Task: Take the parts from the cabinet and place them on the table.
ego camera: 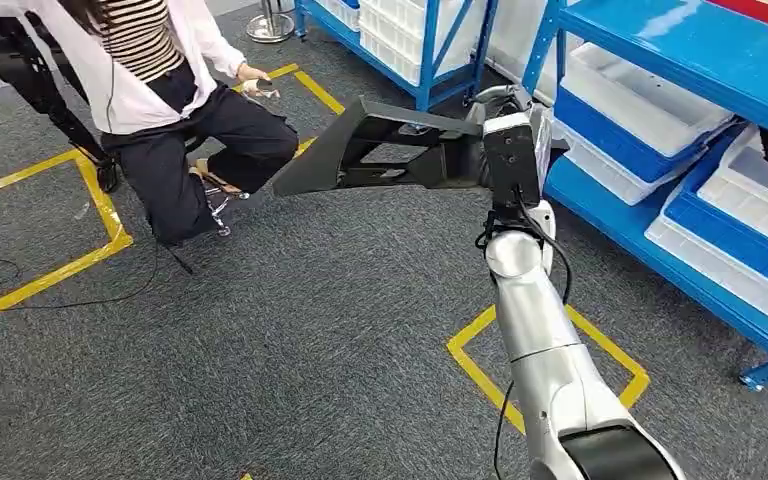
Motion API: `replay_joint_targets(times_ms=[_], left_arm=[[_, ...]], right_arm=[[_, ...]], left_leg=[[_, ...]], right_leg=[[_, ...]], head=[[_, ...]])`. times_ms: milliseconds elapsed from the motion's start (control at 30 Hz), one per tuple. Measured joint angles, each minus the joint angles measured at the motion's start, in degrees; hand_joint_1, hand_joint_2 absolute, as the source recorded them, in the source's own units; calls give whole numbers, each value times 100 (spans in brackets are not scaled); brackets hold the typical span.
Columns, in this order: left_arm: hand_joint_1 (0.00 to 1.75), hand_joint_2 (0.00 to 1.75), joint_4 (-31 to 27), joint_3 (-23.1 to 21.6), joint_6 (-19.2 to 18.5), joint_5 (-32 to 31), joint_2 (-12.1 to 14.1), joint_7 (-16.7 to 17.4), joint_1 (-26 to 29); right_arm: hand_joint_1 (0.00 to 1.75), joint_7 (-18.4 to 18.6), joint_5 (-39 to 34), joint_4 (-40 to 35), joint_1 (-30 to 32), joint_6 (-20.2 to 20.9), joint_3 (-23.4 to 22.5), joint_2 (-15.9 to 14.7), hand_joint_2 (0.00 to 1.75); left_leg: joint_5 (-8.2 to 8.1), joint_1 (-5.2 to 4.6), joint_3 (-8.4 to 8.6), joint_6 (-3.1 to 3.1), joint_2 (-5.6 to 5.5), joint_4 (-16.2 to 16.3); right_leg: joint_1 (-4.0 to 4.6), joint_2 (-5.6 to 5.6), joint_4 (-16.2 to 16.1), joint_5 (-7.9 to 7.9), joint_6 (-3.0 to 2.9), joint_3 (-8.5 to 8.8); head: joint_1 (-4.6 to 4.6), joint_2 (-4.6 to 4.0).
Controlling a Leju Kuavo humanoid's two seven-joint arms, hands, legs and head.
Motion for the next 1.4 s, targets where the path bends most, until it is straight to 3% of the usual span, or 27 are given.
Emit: replay_joint_targets(times_ms=[67, 100, 133, 267, 300, 333, 367, 433, 467, 500, 567, 600, 633, 667, 800, 833, 900, 967, 1000, 1033, 1100, 1133, 1167, 1267, 1300, 1367, 1400], left_arm=[[0, 0, 20, -7, 37, -28, 7, 2, 20], [0, 0, 26, -9, 51, -55, 11, 2, 25], [0, 0, 40, -13, 53, -77, 29, 11, 25], [0, 0, 90, -81, 15, -133, 127, 61, 126], [0, 0, 105, -88, -9, -138, 151, 61, 143], [0, 0, 109, -101, -22, -146, 177, 57, 145], [0, 0, 112, -107, -52, -151, 192, 59, 132], [0, 0, 120, -114, -61, -175, 212, 59, 122], [0, 0, 129, -127, -70, -184, 212, 59, 126], [0, 0, 138, -146, -72, -184, 214, 59, 139], [0, 0, 151, -155, -111, -184, 229, 59, 155], [0, 0, 151, -157, -118, -184, 234, 46, 155], [0, 0, 151, -166, -133, -186, 232, 35, 151], [0, 0, 151, -177, -162, -188, 236, 26, 142], [0, 0, 144, -247, -225, -240, 234, 9, 173], [0, 0, 138, -254, -229, -247, 218, 5, 183], [0, 0, 90, -262, -229, -247, 208, 2, 168], [0, 0, 37, -302, -207, -260, 162, 2, 167], [0, 0, 22, -317, -181, -269, 133, 2, 174], [0, 0, 4, -339, -166, -280, 94, 2, 182], [0, 0, -15, -354, -162, -291, 44, 2, 186], [0, 0, -35, -365, -161, -302, 24, 2, 185], [0, 0, -44, -385, -161, -308, 13, 4, 171], [0, 0, -52, -428, -92, -336, -72, 0, 157], [0, 0, -52, -435, -48, -354, -96, 0, 147], [0, 0, -48, -457, -6, -363, -155, 0, 98], [0, 0, -48, -477, 2, -363, -171, 0, 51]], right_arm=[[175, 15, 57, 35, -62, -81, 50, 2, 175], [175, 53, 70, 46, -136, -110, 79, 2, 175], [175, 112, 50, 66, -238, -125, 101, 2, 175], [175, 735, -61, 61, -884, -101, 160, 140, 175], [175, 910, -13, 44, -1098, -92, 208, 190, 175], [175, 1063, 33, 7, -1313, -77, 263, 252, 175], [175, 1169, 72, -28, -1493, -75, 317, 293, 175], [175, 1259, 132, -44, -1721, -84, 381, 324, 175], [175, 1292, 182, -63, -1756, -103, 426, 352, 175], [175, 1324, 234, -78, -1778, -107, 470, 384, 175], [175, 1370, 354, -92, -1871, -121, 564, 441, 175], [175, 1406, 422, -107, -1935, -125, 621, 472, 175], [175, 1427, 489, -120, -1994, -127, 673, 490, 175], [175, 1443, 549, -129, -2042, -132, 702, 487, 175], [175, 1467, 689, -116, -2047, -166, 796, 453, 175], [175, 1467, 691, -113, -2048, -167, 800, 428, 175], [175, 1458, 697, -105, -2049, -171, 802, 321, 175], [175, 1458, 693, -61, -2017, -169, 802, 199, 175], [175, 1456, 686, -46, -2006, -169, 802, 157, 175], [175, 1456, 684, -28, -2006, -167, 796, 94, 175], [175, 1451, 684, -26, -2018, -167, 796, 50, 175], [175, 1451, 684, -26, -2024, -167, 794, 33, 175], [175, 1445, 673, -19, -2029, -160, 796, -15, 175], [175, 1445, 641, 7, -2037, -86, 787, -137, 175], [175, 1445, 621, 13, -2046, -53, 776, -192, 175], [175, 1436, 601, 13, -2058, 0, 763, -247, 175], [175, 1434, 599, 20, -2066, 17, 763, -278, 175]], left_leg=[[-2, 17, 0, -18, -139, 34], [-14, 22, -12, -39, -191, 57], [-19, -12, -51, -74, -229, 93], [39, 18, -155, -229, -383, 77], [-12, 30, -185, -253, -229, 134], [-145, 1, -262, -300, 42, 315], [-349, 23, -423, -331, 170, 665], [-732, 55, -857, -377, 267, 1592], [-773, 72, -996, -395, 280, 1864], [-696, 90, -989, -404, 285, 1837], [-299, 107, -613, -403, 340, 1097], [-88, 109, -324, -390, 431, 577], [-66, 81, -112, -377, 706, 175], [-65, 38, -98, -324, 632, 149], [-31, 44, -83, -187, 391, 84], [-17, 49, -64, -162, 350, 56], [-1, 49, -66, -89, 244, 47], [-5, 47, -66, -77, 99, 48], [-5, 47, -65, -77, 32, 50], [-4, 47, -64, -78, -44, 52], [-6, 48, -52, -84, -164, 62], [-14, 47, -66, -103, -213, 71], [-29, 5, -88, -137, -261, 105], [17, 57, -106, -220, -355, 62], [6, 48, -124, -250, -374, 70], [-229, 20, -248, -300, 144, 395], [-453, 45, -444, -327, 244, 816]], right_leg=[[-38, 57, -966, 449, 115, 424], [-71, 204, -1472, 664, 151, 659], [-90, 381, -1679, 657, 130, 750], [-68, 225, -1687, 722, -26, 726], [-135, 190, -1718, 753, -76, 734], [-128, 165, -1721, 749, -99, 739], [-111, 103, -1720, 740, -175, 750], [-81, -22, -1720, 715, -208, 779], [-72, -89, -1720, 703, -224, 795], [-65, -145, -1719, 694, -232, 807], [-62, -232, -1717, 672, -221, 823], [-61, -275, -1717, 652, -194, 839], [-29, -304, -1717, 632, -163, 848], [40, -342, -1716, 613, -130, 836], [68, -520, -1754, 554, -18, 893], [21, -336, -1627, 475, -9, 821], [11, -68, -811, 111, -79, 442], [7, -14, 32, -131, -68, -12], [7, -3, 77, -90, -39, -74], [7, 8, -161, 58, 8, -7], [-13, 80, -1200, 537, 101, 443], [-52, 252, -1651, 714, 124, 637], [-34, 251, -1709, 739, 65, 705], [14, 118, -1715, 763, -28, 687], [-46, 58, -1765, 800, -85, 711], [-48, 1, -1786, 810, -165, 740], [-30, -33, -1785, 802, -199, 743]], head=[[7, 0], [13, 0], [29, 0], [9, 0], [7, 0], [-31, 0], [-65, 0], [-61, 0], [-66, 0], [-59, 0], [-66, 0], [-66, 0], [-79, 0], [-79, 0], [-37, 0], [-33, 0], [-4, 0], [-2, 0], [0, 0], [13, 0], [15, 0], [15, 0], [11, 0], [15, 0], [15, 0], [-53, 0], [-50, 0]])
